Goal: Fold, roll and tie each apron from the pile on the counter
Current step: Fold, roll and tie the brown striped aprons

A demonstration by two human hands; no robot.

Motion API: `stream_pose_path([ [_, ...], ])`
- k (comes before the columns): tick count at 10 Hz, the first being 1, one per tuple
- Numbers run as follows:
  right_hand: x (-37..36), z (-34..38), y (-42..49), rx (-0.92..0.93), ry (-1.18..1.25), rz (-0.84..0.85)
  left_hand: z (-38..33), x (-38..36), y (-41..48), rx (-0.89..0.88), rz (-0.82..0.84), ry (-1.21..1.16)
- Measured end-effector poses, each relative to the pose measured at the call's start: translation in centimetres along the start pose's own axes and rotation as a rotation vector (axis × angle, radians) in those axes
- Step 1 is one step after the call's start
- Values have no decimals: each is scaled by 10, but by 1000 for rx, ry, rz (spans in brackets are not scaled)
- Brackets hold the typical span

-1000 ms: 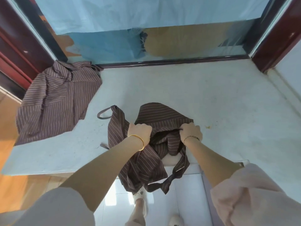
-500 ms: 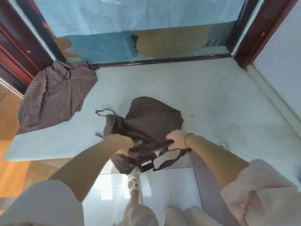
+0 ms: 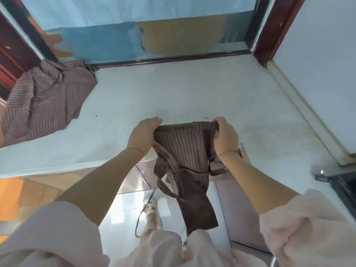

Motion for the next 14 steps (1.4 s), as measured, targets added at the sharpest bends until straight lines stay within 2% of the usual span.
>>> stream_pose_path([
  [1,-111,-21,-68,16,-695,1200,-6,-91,-50,49,997,97],
  [2,-112,-34,-69,-114,-728,1230,6,-121,-68,246,1244,46],
  [3,-53,-22,-14,-282,-414,564,15,-79,-20,241,793,209],
  [4,2,-11,3,-299,-50,113,19,-20,5,276,260,126],
  [5,24,-14,-7,-271,253,-218,8,11,-4,133,-85,-97],
  [6,-51,-12,-23,-187,-381,702,6,-57,-19,128,637,96],
  [7,-74,-29,-65,-288,-818,1209,20,-103,-61,369,1156,103],
  [8,-34,-7,-20,-300,-573,632,25,-77,-19,279,709,271],
  [9,8,-1,1,-240,-176,109,31,-25,0,227,151,29],
  [10,11,-2,-9,-111,-91,-9,13,-6,-8,32,-2,30],
  [11,-67,-28,-53,-351,-461,1006,21,-84,-45,246,964,234],
  [12,-55,-25,-56,-448,-601,1094,14,-88,-61,369,1148,242],
  [13,-23,-12,-16,-481,-427,835,9,-51,-36,407,890,156],
  [14,2,-7,16,-548,-6,592,24,-6,-14,502,528,-332],
])
Point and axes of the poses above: each hand's wrist, its own y-axis towards the middle knuckle, its own x-axis out of the back of the hand, z = x × y, the point moved 8 cm from there along y, towards the middle knuckle, and after that the axes turned 15 degrees about z, right-handed, at the moved point
